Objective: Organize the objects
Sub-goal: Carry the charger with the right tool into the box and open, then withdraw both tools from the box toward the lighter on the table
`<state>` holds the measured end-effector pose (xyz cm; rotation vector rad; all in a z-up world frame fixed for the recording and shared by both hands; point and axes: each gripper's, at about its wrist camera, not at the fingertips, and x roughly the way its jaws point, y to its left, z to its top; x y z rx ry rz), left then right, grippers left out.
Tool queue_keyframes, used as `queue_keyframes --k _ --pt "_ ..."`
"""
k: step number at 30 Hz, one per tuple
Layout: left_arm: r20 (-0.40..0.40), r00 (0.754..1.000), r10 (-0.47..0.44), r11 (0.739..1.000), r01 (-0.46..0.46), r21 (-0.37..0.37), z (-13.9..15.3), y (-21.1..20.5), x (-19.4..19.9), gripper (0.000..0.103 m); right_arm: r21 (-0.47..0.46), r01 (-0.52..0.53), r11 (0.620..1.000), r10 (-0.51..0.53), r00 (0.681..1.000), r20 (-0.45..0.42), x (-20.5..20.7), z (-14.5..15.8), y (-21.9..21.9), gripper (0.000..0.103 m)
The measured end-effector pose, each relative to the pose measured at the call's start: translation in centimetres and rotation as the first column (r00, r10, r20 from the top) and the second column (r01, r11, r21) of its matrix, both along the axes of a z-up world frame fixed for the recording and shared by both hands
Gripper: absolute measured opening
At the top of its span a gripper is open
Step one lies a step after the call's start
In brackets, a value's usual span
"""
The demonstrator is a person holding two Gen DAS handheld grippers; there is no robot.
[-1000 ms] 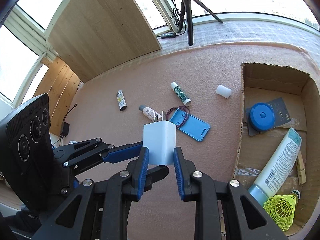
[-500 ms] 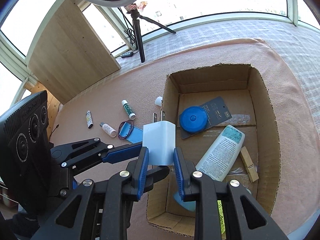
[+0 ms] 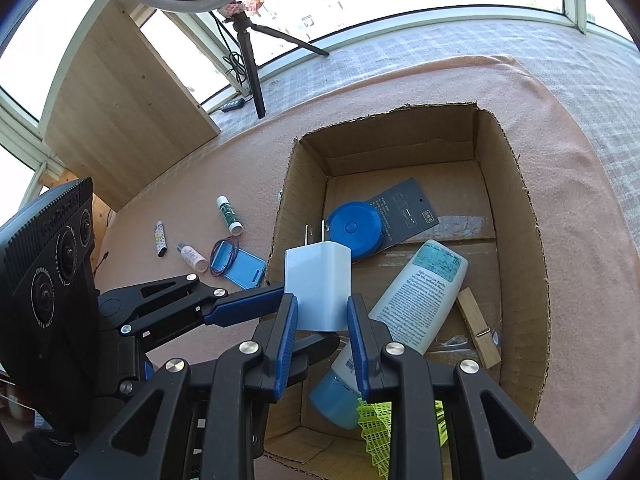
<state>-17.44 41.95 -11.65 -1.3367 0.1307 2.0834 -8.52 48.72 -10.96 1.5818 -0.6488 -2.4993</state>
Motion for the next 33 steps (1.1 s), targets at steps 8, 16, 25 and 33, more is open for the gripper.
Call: queue_keyframes --k 8,16,25,33 --pt "-0.015 1.000 -0.024 1.000 0.024 -0.008 0.5 0.4 0.7 0.079 0.120 0.024 0.993 -0.020 0.999 -0.035 0.2 0.3 -0.8 0.071" --pt "-0.016 1.000 -0.022 1.000 0.022 -0.001 0.8 -0.4 1.0 0.079 0.132 0.046 0.990 -0.042 0.999 -0.029 0.1 0.5 -0.6 0.071" --pt "-0.019 1.000 0.018 1.000 -0.018 0.017 1.7 -3.0 1.7 0.079 0.107 0.058 0.993 -0.054 0.998 -0.041 0.1 0.9 -0.8 0.071" --pt "-0.034 0.996 0.085 0.996 -0.083 0.034 3.0 -7.4 2.4 0.079 0.079 0.063 0.995 -0.058 0.996 -0.061 -0.2 1.6 -1.8 0.071"
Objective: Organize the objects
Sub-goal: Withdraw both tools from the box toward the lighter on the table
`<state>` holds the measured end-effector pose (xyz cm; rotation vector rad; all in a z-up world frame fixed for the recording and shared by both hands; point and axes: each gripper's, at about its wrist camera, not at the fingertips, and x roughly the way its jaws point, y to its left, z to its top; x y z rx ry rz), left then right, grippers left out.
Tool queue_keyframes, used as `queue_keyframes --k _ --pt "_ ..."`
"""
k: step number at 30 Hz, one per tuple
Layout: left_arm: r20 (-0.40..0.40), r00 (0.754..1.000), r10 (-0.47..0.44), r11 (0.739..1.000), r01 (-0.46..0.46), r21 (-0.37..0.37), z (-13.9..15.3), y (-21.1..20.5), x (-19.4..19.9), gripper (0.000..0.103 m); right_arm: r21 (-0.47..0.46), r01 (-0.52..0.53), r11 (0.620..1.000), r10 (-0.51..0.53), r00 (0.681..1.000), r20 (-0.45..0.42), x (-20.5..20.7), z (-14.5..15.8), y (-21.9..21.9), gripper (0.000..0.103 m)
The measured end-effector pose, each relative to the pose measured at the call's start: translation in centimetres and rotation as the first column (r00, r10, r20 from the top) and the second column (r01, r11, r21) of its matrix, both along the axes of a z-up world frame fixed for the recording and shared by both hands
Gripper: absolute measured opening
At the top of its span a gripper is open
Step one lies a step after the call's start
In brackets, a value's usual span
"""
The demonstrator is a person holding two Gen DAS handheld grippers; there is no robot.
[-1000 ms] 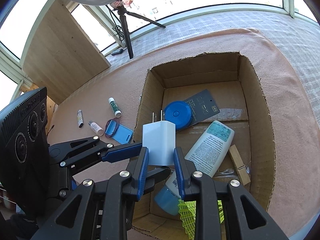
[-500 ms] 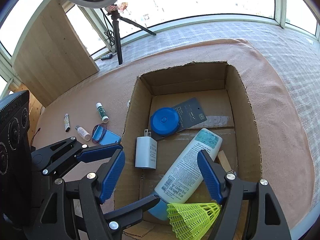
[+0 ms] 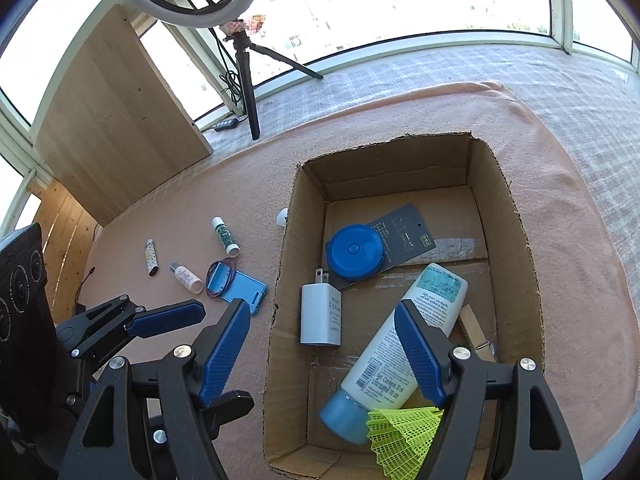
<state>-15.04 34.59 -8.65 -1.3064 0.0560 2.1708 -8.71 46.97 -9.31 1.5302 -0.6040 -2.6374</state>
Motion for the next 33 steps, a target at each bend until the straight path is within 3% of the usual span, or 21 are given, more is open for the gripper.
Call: queue_keyframes --k 7,13,20,25,33 --pt "-0.003 0.994 0.105 0.994 -0.105 -0.022 0.3 -5.3 -0.6 0.079 0.012 -0.044 0.999 0.044 0.998 -0.037 -0.7 1.5 -2.4 0.071" --pt "0.005 0.970 0.245 0.968 -0.244 -0.053 -0.2 -11.8 -1.9 0.079 0.018 -0.112 0.994 0.112 0.992 -0.055 -1.9 2.3 -5.5 0.071" --pt "0.003 0.907 0.420 0.903 -0.418 -0.098 -1.5 -19.9 -3.3 0.079 0.019 -0.206 0.978 0.207 0.977 -0.056 -3.9 2.2 -10.1 0.071" --pt "0.054 0.856 0.514 0.856 -0.508 -0.092 -2.8 -25.0 -4.8 0.079 0.039 -0.285 0.958 0.286 0.957 -0.035 -6.0 1.3 -13.9 0.071" --pt "0.120 0.807 0.578 0.816 -0.573 -0.078 -4.5 -29.1 -7.8 0.078 0.076 -0.377 0.923 0.375 0.926 0.037 -9.5 -1.6 -18.7 0.067"
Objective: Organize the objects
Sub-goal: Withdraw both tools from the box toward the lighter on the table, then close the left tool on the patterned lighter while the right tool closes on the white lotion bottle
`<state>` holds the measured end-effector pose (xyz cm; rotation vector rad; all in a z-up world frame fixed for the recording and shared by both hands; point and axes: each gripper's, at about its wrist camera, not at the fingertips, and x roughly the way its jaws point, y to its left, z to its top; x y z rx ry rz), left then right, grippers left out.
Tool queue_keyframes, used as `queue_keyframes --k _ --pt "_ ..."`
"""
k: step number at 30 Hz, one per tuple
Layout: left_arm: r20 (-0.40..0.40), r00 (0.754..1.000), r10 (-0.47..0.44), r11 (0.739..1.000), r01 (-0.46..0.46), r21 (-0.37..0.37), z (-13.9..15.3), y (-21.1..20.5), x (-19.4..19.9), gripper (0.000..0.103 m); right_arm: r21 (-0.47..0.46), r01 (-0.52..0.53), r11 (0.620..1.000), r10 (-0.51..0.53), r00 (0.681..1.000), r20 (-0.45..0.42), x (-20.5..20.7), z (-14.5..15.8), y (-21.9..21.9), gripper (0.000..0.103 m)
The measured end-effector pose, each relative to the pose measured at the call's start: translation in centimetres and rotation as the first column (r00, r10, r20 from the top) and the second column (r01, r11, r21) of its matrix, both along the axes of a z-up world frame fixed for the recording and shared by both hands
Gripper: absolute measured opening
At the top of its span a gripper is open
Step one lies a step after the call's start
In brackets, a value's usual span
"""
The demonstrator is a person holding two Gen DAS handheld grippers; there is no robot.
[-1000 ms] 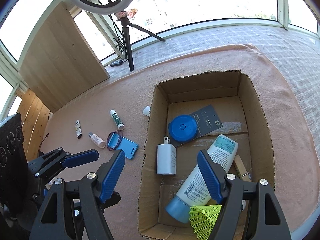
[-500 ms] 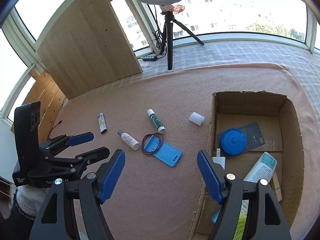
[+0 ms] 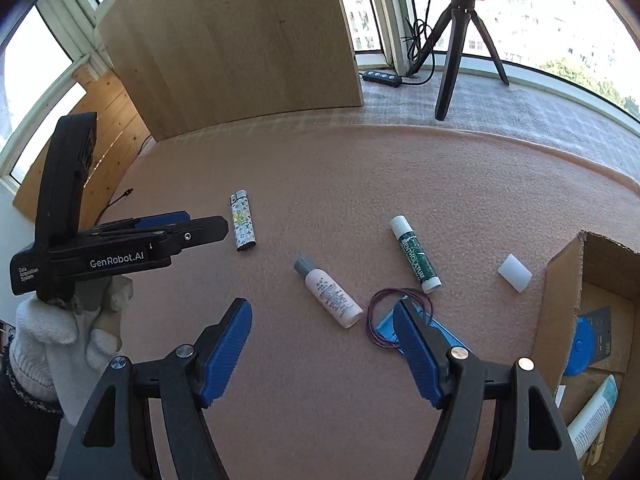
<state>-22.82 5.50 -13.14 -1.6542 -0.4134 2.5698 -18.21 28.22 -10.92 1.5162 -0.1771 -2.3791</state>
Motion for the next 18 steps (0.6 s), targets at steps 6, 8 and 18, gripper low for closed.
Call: queue_keyframes --k 6,8,18 --pt "0.054 0.998 0.031 0.999 -0.030 -0.019 -2.3 -0.6 -2.4 0.077 0.071 -0.056 0.996 0.054 0.998 0.036 -1.7 -2.2 -2.4 0.059" --pt "0.071 0.996 0.045 0.999 -0.044 -0.026 -3.1 -0.8 -3.0 0.076 0.088 -0.067 0.994 0.063 0.997 0.049 -2.1 -2.9 -2.8 0.056" --pt "0.115 0.992 0.044 0.997 -0.036 -0.072 -5.4 -0.4 -4.4 0.061 0.154 -0.118 0.981 0.105 0.990 0.092 -3.7 -5.1 -4.0 0.046"
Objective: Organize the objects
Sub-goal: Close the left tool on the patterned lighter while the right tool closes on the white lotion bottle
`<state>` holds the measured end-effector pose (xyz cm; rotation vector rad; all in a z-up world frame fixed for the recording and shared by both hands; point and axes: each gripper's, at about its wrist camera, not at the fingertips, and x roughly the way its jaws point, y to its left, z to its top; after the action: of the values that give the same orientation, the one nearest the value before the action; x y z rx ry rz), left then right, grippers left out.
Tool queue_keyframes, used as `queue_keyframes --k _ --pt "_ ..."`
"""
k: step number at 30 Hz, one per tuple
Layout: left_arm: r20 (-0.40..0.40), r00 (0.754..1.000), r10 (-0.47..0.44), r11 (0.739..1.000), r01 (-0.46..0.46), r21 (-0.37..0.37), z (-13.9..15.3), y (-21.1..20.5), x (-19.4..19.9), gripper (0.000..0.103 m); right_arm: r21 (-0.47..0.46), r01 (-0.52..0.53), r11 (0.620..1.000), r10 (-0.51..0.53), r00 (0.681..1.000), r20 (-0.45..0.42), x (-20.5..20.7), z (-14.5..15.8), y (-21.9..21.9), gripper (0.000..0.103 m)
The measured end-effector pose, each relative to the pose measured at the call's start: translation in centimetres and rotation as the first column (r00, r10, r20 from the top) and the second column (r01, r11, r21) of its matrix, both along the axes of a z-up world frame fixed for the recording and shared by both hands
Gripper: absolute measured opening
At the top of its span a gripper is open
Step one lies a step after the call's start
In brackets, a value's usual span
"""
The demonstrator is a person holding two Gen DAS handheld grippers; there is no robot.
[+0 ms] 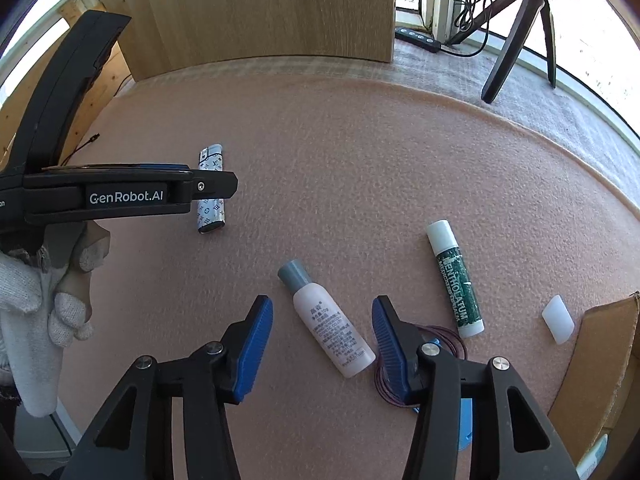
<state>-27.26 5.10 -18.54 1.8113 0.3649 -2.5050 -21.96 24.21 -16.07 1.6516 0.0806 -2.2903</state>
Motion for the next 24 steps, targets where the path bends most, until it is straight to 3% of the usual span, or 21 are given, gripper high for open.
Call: queue_keyframes --k 6,16,24 --pt "0.000 1.000 -0.024 0.999 0.023 -0.048 -0.3 0.4 -0.5 0.055 0.025 -0.029 0.999 0.028 0.999 0.021 -0.2 -0.8 -0.8 0.034" --pt "-0.013 0.999 -0.037 0.996 0.036 -0.083 0.1 -0.2 0.1 0.024 0.022 -0.030 0.999 0.029 0.998 0.047 0.3 -1.2 -1.3 0.018" --pt "-0.040 0.998 -0.054 0.995 0.051 -0.084 0.6 -0.2 2.6 0.024 0.000 -0.003 1.000 0.003 1.000 0.024 2.1 -1.3 -1.5 0.018"
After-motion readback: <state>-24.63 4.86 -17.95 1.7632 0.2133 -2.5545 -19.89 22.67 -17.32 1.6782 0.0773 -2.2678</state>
